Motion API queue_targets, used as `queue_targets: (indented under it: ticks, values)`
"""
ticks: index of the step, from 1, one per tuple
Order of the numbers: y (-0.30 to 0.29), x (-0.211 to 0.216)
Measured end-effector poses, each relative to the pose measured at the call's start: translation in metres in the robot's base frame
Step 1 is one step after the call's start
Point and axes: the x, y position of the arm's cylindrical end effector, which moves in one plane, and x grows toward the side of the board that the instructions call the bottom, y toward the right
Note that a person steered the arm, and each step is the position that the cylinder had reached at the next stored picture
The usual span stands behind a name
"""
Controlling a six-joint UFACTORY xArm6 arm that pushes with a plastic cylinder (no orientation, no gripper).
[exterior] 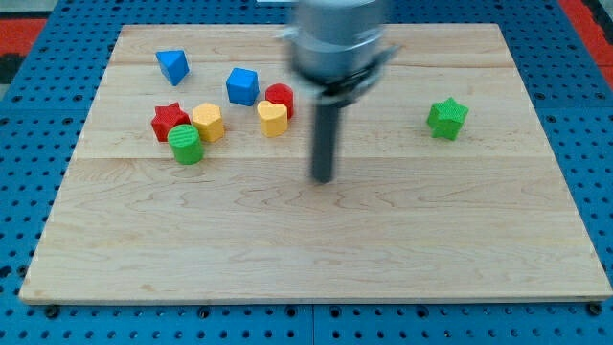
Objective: Push the green circle into the hexagon
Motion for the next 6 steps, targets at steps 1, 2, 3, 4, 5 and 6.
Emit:
queue_targets:
  ticks: [1, 2, 3, 4, 5, 6]
  values:
    - [-0.157, 0.02]
    - [-0.167, -0.004]
    - [-0.131, -0.037]
    - [-0.107, -0.068]
    - [-0.085, -0.087]
    - [-0.125, -0.091]
